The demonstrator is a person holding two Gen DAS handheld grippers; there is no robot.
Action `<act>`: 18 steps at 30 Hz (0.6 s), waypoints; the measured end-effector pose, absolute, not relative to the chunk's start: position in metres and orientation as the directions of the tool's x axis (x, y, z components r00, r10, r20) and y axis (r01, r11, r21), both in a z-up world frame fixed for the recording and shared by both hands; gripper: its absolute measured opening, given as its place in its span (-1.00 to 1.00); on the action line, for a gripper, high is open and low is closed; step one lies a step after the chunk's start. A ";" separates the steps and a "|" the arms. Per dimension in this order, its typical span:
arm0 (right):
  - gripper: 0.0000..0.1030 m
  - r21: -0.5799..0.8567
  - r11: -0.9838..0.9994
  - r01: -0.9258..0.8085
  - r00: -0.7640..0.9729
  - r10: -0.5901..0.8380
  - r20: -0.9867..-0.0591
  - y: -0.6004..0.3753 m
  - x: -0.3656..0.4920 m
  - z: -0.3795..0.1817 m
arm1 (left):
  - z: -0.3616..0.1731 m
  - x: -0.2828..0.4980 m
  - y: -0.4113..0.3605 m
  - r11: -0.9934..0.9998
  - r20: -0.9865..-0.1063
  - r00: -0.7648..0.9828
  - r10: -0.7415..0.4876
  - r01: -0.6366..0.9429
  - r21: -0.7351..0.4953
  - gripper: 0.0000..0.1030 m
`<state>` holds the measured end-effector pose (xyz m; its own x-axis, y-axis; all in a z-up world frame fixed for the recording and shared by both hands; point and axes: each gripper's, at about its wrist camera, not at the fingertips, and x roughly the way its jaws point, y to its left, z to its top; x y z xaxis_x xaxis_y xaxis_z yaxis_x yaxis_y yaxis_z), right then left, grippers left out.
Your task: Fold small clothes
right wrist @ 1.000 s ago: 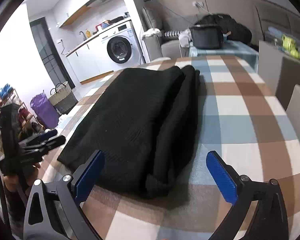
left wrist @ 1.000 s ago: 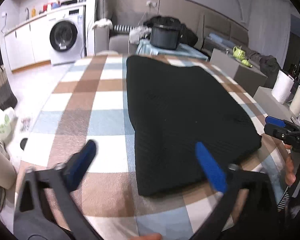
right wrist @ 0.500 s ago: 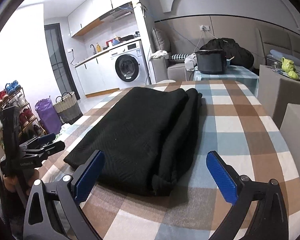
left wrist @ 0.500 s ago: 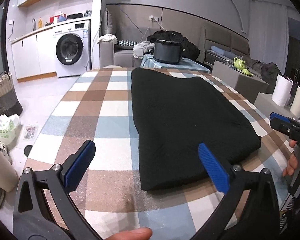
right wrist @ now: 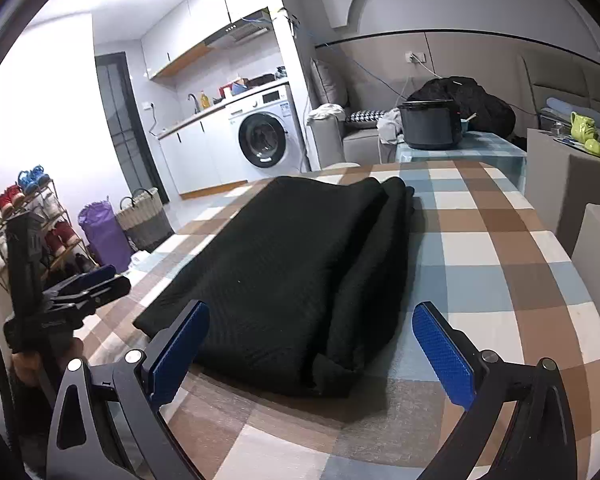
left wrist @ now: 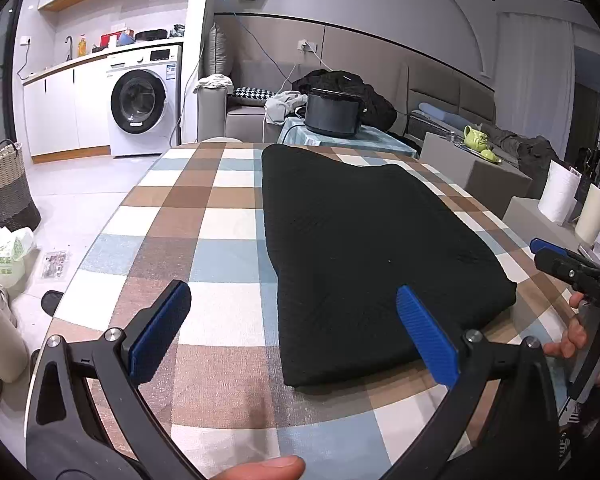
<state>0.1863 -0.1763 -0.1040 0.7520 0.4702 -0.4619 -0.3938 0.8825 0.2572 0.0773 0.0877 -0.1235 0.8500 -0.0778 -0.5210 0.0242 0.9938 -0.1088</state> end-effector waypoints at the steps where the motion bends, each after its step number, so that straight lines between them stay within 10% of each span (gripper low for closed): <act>1: 1.00 0.262 0.882 -0.391 0.756 0.470 -0.455 -0.178 0.186 -0.104 | -0.124 0.077 0.088 0.994 -0.520 0.851 -0.078 0.024 -0.108 0.99; 18: 1.00 0.257 0.889 -0.380 0.793 0.455 -0.405 -0.180 0.175 -0.098 | -0.122 0.072 0.082 0.995 -0.498 0.864 -0.074 0.030 -0.095 0.99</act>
